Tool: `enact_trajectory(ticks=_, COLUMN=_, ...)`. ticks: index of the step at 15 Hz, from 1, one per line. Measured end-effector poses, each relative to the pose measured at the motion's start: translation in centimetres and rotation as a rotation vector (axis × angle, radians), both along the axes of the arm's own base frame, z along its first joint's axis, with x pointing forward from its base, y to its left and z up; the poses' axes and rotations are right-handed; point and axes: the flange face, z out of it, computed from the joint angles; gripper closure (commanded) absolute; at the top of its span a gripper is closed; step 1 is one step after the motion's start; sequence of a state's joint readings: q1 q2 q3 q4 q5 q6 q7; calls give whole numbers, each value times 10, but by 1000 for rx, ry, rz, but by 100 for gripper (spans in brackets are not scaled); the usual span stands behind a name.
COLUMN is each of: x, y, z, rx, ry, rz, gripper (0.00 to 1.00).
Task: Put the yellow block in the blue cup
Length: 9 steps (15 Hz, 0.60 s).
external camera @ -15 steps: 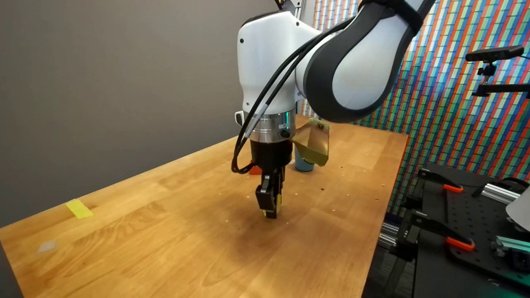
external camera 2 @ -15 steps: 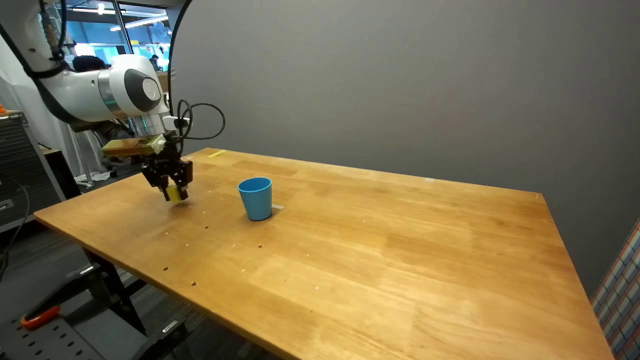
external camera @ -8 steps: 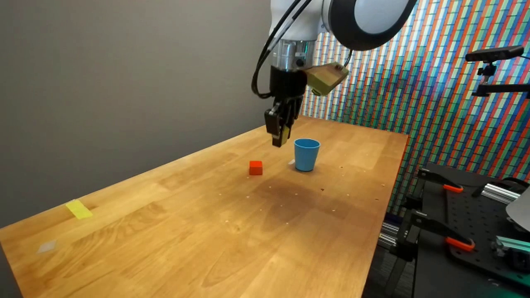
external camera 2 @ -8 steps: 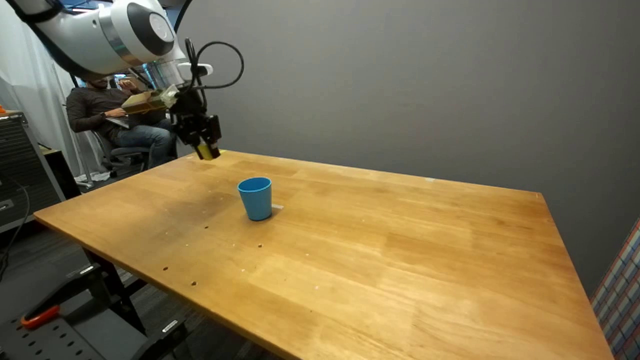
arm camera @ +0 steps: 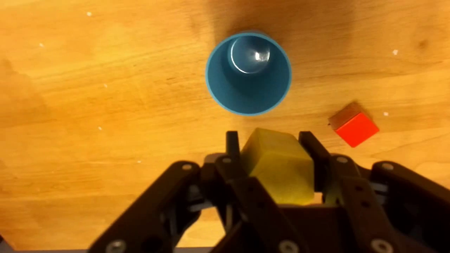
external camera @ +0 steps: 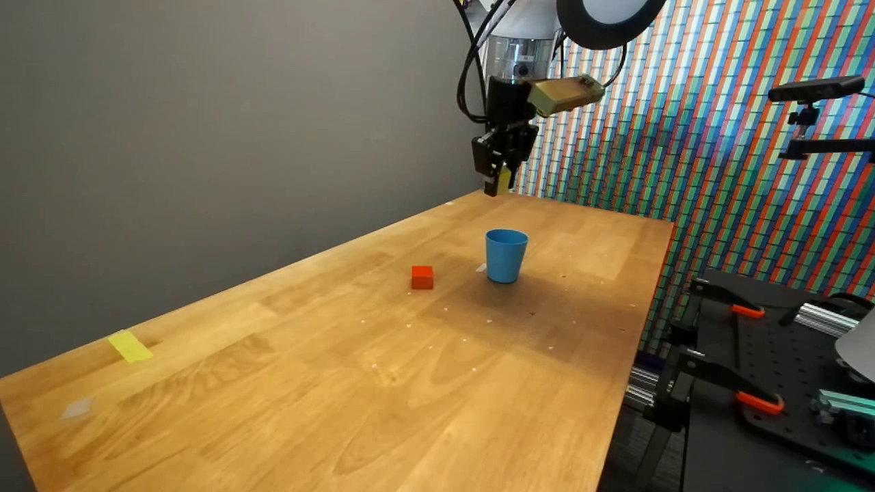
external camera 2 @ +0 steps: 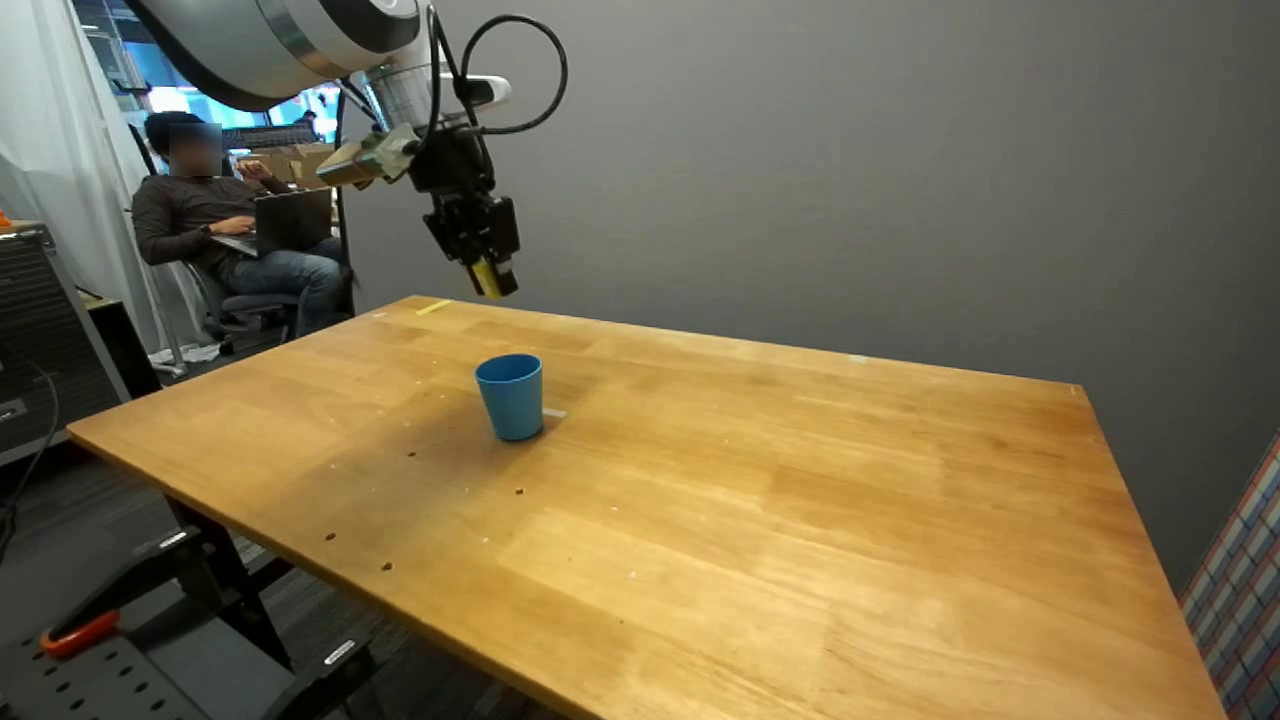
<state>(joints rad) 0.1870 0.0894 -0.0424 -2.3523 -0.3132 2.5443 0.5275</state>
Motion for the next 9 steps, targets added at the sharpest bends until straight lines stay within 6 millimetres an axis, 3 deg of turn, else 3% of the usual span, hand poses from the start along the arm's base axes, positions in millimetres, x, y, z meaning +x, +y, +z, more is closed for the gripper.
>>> enact_trajectory(ticks=4, x=1, y=-21, z=-19, rx=32, ry=41, rz=-84, gripper=76)
enact_trajectory(ticks=9, x=-3, y=-20, z=-53, rx=80, ry=116, rz=-141, gripper=76)
